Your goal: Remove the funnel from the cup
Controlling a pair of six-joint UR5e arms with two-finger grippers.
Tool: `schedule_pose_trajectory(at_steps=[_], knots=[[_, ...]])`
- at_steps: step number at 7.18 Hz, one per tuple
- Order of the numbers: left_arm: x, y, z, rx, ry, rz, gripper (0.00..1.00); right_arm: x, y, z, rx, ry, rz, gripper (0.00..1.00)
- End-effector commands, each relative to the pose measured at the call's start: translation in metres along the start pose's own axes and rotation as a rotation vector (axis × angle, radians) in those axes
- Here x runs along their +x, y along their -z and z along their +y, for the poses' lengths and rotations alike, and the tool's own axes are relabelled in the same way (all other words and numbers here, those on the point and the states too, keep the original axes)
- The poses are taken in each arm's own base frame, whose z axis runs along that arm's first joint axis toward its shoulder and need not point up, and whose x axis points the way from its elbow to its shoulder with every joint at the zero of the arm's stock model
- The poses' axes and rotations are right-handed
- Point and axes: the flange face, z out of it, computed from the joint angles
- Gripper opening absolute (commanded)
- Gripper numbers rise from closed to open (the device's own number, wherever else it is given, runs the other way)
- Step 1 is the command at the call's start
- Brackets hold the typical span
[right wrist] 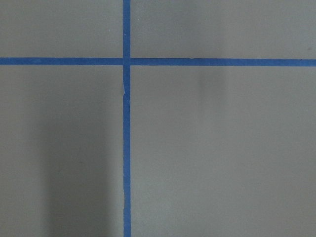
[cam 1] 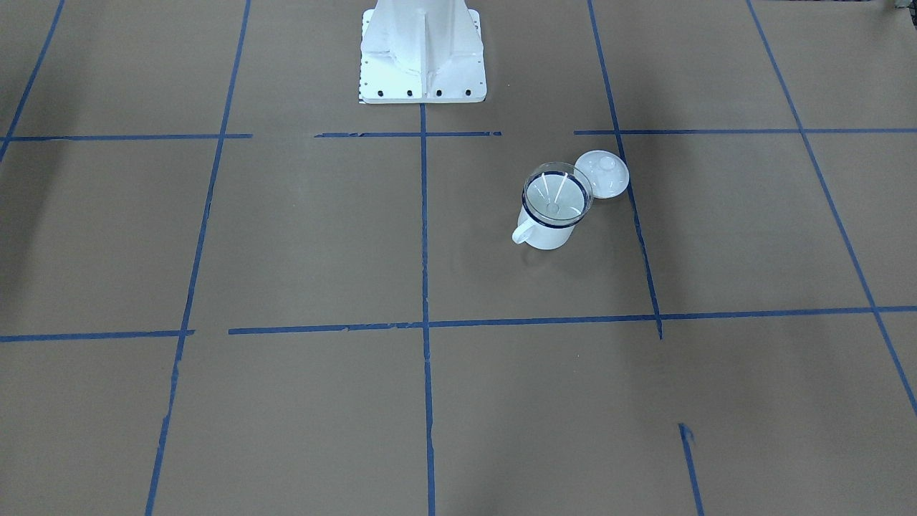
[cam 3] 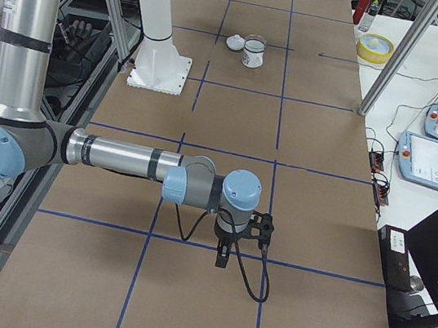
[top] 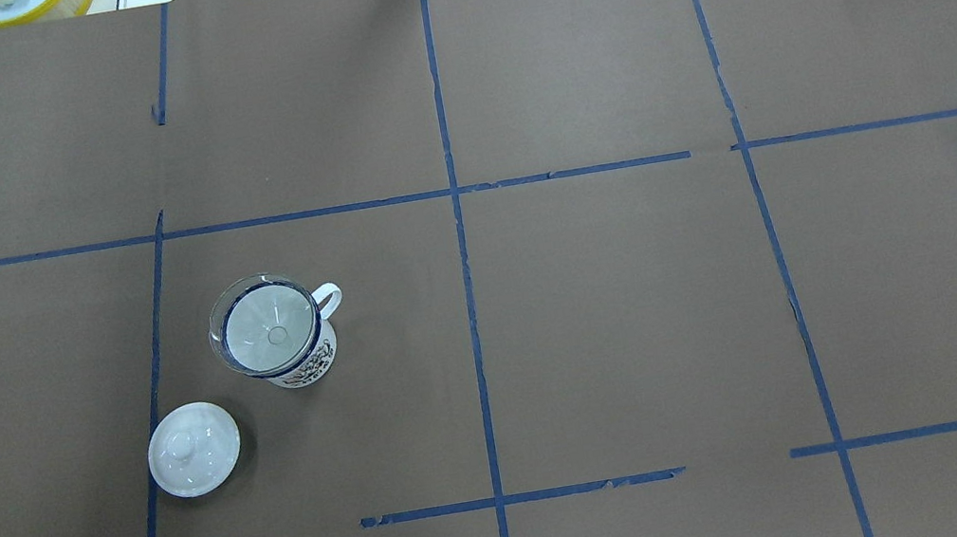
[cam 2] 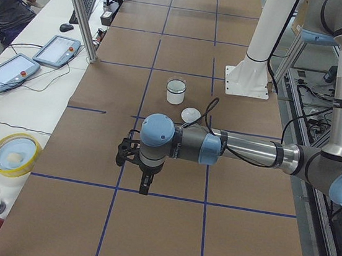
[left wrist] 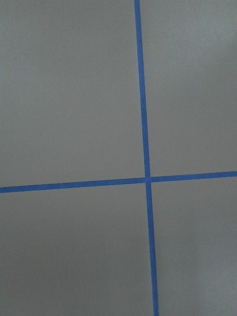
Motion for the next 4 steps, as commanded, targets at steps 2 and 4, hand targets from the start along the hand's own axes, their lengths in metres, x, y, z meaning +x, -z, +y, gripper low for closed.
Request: schedule_pose_trajectory(at_steps=[2, 4], knots=[[0.0044, 0.0043, -0.0011, 0.009, -0.011, 0.0, 1.0, 0.0004, -0.0005, 0.0001, -0.001, -0.001, 0.0, 1.0], [0.0085, 0.0088, -0.0073, 0.019, -0.014, -0.002, 1.0, 0.0004, -0.0005, 0.0001, -0.001, -0.001, 0.0, 1.0]])
